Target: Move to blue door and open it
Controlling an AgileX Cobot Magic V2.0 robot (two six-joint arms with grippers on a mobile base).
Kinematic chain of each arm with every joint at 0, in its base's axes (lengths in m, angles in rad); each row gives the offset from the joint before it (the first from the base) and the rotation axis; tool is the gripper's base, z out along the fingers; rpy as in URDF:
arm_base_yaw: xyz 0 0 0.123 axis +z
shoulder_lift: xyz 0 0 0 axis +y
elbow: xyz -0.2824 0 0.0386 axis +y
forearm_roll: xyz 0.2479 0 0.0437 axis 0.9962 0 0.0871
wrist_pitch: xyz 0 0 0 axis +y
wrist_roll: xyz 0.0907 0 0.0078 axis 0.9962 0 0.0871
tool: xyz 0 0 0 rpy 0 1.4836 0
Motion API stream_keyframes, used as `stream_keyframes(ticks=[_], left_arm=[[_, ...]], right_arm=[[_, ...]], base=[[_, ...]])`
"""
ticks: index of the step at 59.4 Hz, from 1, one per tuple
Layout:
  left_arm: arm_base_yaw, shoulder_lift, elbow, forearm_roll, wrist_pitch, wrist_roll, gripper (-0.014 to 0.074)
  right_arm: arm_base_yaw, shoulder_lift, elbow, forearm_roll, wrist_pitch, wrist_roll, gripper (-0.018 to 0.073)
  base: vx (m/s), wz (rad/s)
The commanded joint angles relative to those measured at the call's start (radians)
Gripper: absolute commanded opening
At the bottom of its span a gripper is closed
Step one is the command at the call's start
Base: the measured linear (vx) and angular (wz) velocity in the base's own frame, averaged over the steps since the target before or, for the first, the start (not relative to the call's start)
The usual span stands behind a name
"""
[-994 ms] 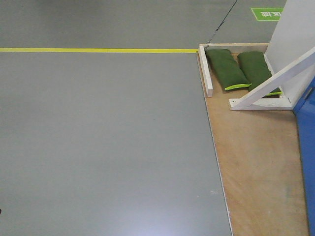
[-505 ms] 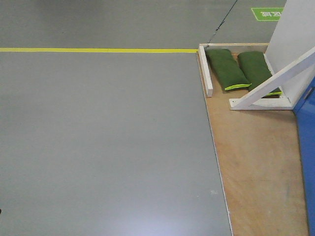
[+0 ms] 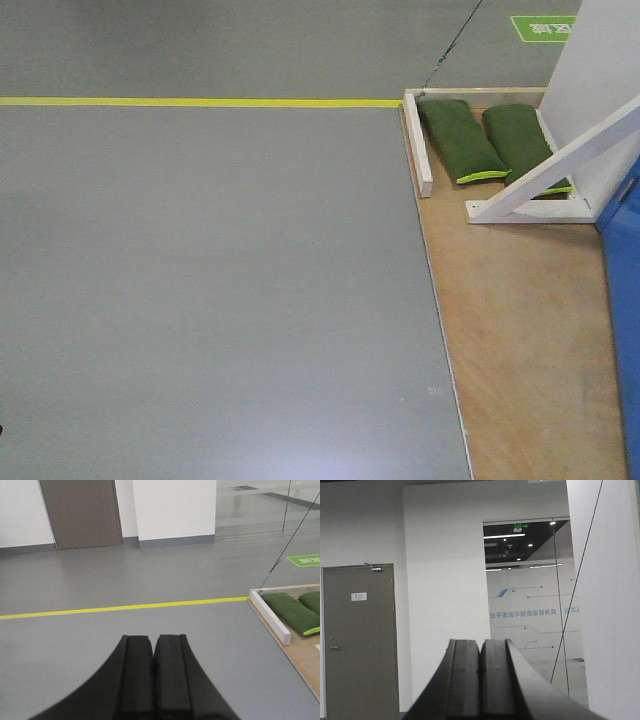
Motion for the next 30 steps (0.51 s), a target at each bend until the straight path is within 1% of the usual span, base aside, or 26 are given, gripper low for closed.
stream_keyframes(ticks=[1,5,11,17,23,30], left_arm=[[-0.007,-0.013,0.006,0.000,-0.084,-0.003,0.0070],[-0.007,-0.013,0.006,0.000,-0.084,-0.003,0.0070],[-0.007,-0.013,0.006,0.000,-0.084,-0.003,0.0070],[-0.007,-0.013,0.006,0.000,-0.084,-0.003,0.0070],[-0.007,-0.013,0.006,0.000,-0.084,-0.003,0.0070],[-0.007,-0.013,0.006,0.000,-0.084,-0.003,0.0070]], right_arm=[[-0.008,-0.007,-0.038,-0.002,-0.073,-0.007,-0.0008],[-0.030,-0.006,-0.038,-0.002,-0.051,-0.007,-0.0008],[-0.125,0.017,-0.038,-0.002,-0.048,-0.007,-0.0008],[-0.274,0.041,-0.038,-0.002,-0.050,-0.007,-0.0008],[-0.457,0.052,-0.038,0.002,-0.052,-0.007,-0.0008],[-0.641,0.056,-0.038,0.002,-0.062,-0.007,-0.0008]], base=[[0.00,0.00],[0.00,0.00],[0.00,0.00],[0.00,0.00],[0.00,0.00],[0.00,0.00]])
